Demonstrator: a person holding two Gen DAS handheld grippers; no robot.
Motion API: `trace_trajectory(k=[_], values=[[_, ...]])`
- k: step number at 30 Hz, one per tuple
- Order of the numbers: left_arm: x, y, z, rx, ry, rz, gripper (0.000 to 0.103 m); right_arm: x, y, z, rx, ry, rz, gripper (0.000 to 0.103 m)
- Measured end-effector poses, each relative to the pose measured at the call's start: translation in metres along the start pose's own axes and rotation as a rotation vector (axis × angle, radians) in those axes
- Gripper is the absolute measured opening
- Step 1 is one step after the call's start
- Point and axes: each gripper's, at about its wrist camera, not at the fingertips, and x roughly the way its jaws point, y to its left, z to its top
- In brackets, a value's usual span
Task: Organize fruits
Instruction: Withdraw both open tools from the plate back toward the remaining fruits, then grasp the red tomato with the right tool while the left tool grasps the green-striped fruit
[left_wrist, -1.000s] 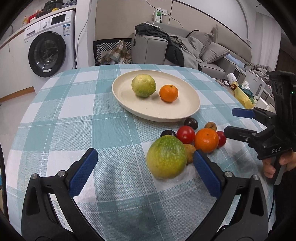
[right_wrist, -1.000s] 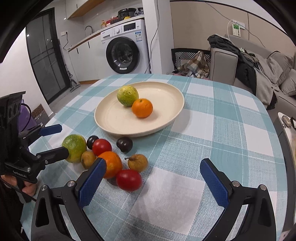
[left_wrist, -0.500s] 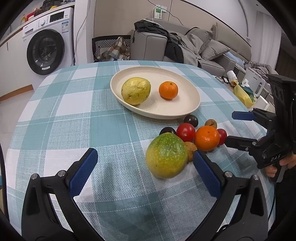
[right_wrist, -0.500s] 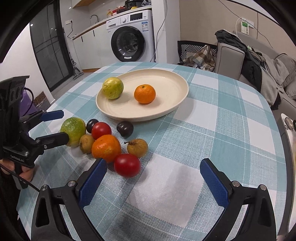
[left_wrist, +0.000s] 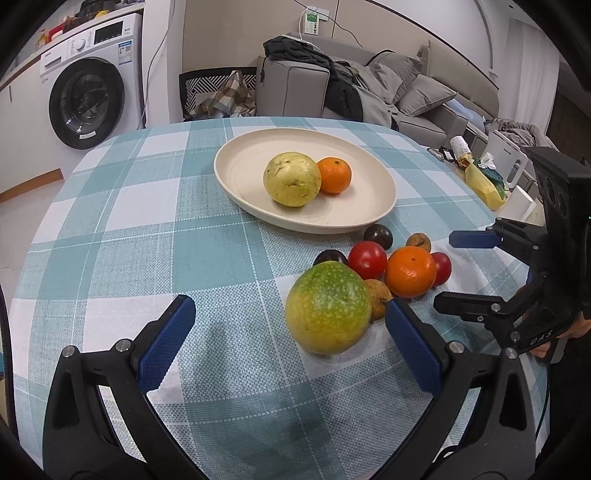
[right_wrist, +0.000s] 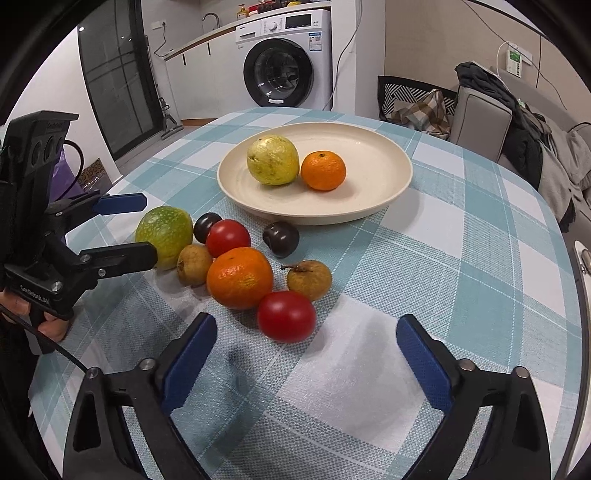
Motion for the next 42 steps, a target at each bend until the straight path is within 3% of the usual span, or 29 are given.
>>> trace_trajectory(k=[2, 13, 21, 25, 32, 37, 42], values=[[0.0, 0.0, 0.0, -0.001, 0.002, 0.002, 0.102, 0.001, 0.002, 0.0, -0.01, 0.007, 0.009, 0.083], [0.002, 0.002, -0.001, -0.006, 0.008, 0.005, 0.102, 0.006, 0.011, -0.001, -0.042, 0.01, 0.019, 0.058], [0.002, 0.001, -0.001, 0.008, 0.006, 0.0, 0.102, 0.004, 0.011, 0.001, -0.041, -0.008, 0.013, 0.047], [0.002, 0.0, -0.001, 0.012, 0.005, -0.006, 0.102, 0.005, 0.01, 0.001, -0.04, -0.002, 0.016, 0.037], [0.001, -0.001, -0.002, 0.017, 0.002, -0.015, 0.102, 0.004, 0.011, 0.001, -0.049, -0.005, 0.015, 0.033], [0.0, -0.002, -0.002, 0.023, -0.002, -0.032, 0.094, 0.001, 0.009, 0.001, -0.038, -0.021, 0.022, 0.033], [0.002, -0.003, -0.004, 0.025, 0.022, -0.081, 0.072, -0.001, 0.009, 0.002, -0.038, -0.028, 0.021, 0.033]])
